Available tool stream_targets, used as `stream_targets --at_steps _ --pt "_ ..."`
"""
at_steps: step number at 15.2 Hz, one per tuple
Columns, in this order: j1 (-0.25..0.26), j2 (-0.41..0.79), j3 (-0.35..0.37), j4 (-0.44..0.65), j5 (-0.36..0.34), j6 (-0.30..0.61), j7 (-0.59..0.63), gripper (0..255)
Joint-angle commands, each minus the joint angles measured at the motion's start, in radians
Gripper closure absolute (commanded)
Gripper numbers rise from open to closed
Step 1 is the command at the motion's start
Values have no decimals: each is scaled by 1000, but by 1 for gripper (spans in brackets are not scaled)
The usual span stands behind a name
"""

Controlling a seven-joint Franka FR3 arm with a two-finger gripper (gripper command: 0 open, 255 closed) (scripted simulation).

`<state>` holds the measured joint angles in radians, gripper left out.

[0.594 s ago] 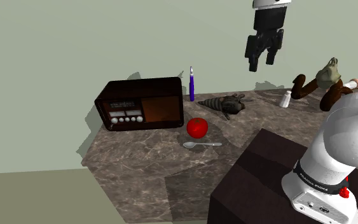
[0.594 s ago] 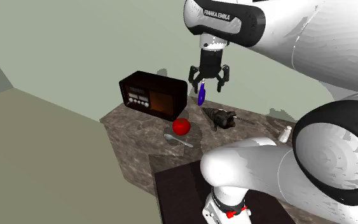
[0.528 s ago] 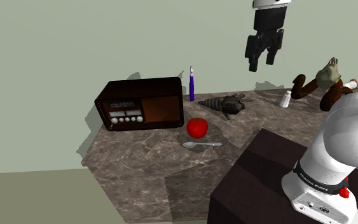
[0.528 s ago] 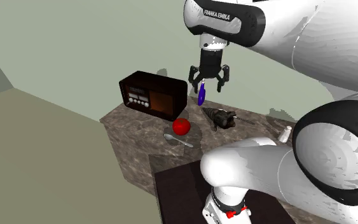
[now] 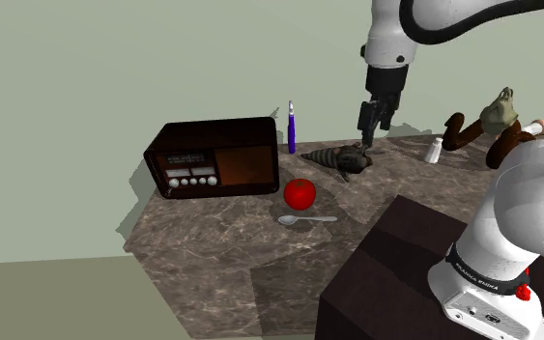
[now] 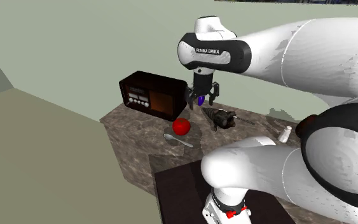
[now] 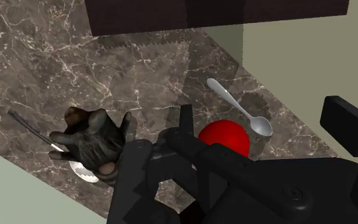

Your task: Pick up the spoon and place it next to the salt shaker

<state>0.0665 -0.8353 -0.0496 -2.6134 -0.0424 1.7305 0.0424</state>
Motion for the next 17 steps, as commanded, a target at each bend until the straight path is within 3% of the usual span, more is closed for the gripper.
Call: stream_targets --at_steps 1,9,17 --pt "14 9 -4 -67 -16 99 -37 0" --pt "63 172 -17 -251 -85 525 -156 0" --pt "59 540 -3 -303 -213 1027 -218 0"
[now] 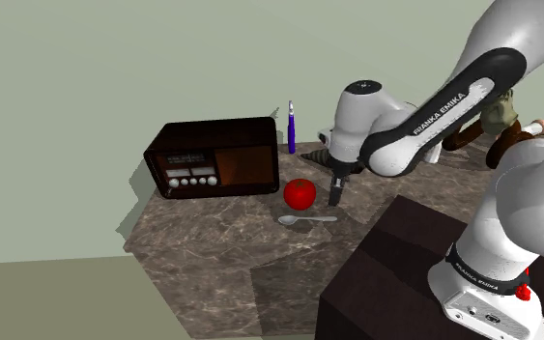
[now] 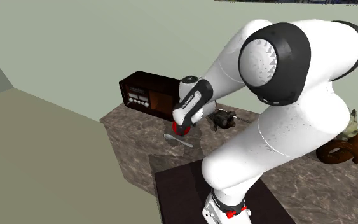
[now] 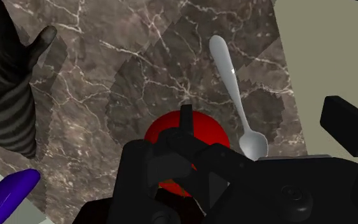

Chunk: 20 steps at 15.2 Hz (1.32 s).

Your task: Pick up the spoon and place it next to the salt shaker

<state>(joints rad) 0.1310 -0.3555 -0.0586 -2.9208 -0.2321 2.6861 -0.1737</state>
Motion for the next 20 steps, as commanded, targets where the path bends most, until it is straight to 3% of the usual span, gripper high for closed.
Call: stream_targets --at_steps 1,3,4,6,13,14,20 --pt "-19 118 17 10 -57 134 5 0" --pt "-70 237 52 33 -173 251 57 0" --pt "-108 299 72 53 -281 302 122 0" --pt "-148 426 54 126 -639 374 373 0" --pt "-23 593 -117 247 -1018 443 712 0" --pt "8 631 -154 277 -1096 460 792 0" --pt "9 631 -155 277 -1096 460 791 0"
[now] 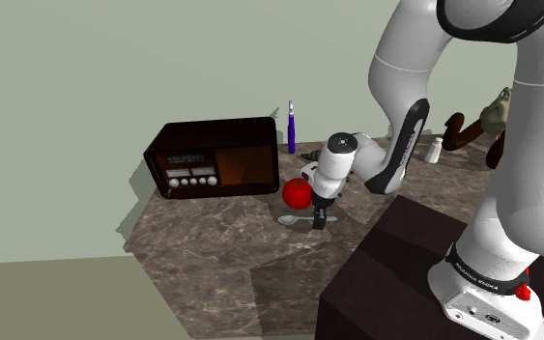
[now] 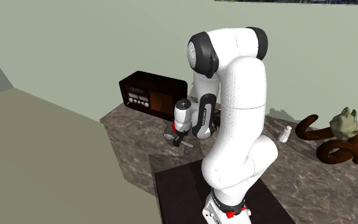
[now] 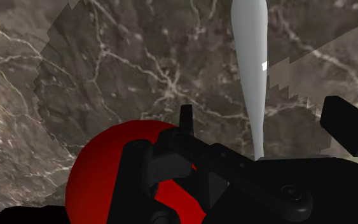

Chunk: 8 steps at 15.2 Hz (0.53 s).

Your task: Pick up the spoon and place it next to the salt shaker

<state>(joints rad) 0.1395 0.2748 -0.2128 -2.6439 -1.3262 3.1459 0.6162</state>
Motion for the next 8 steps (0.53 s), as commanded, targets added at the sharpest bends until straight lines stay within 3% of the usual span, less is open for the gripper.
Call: stream_targets --at_steps 1,2,3,8 --pt "0 1 -1 0 -1 0 1 0" --pt "0 0 0 0 -1 0 1 0" --pt "0 0 0 0 -1 0 1 255" --pt "0 0 0 0 -1 0 1 255"
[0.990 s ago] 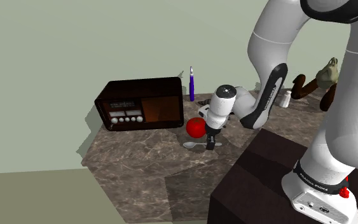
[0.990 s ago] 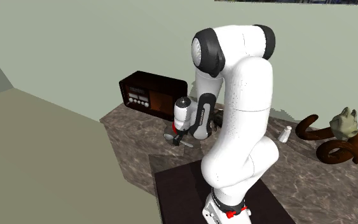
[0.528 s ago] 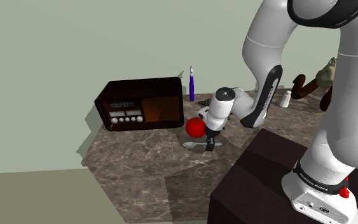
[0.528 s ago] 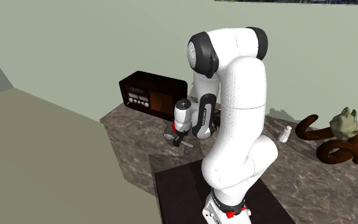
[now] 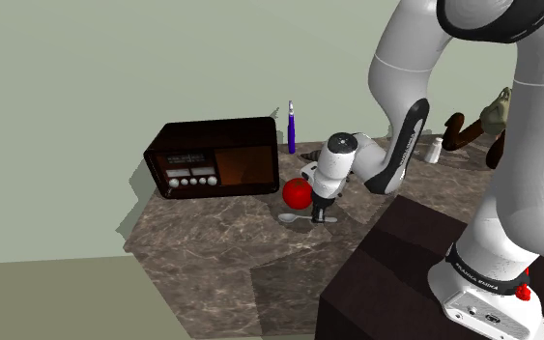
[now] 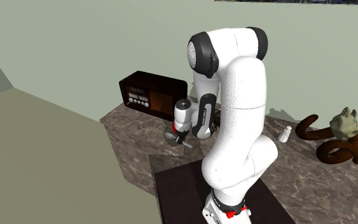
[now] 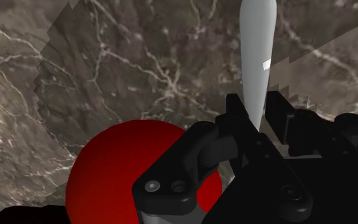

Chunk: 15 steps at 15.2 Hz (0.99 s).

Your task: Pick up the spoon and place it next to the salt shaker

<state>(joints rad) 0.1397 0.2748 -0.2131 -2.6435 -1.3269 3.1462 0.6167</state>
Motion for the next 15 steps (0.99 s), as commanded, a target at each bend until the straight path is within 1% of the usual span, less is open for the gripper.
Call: stream_targets --at_steps 1,4,11,13,15 --pt "0 0 0 0 0 0 0 255" --pt "0 1 0 0 -1 0 1 255" --pt "-155 -159 196 -110 408 -77 -389 255" --pt "-185 -203 246 -135 530 -97 -495 255" --pt "-201 -247 285 -155 655 -118 -597 255"
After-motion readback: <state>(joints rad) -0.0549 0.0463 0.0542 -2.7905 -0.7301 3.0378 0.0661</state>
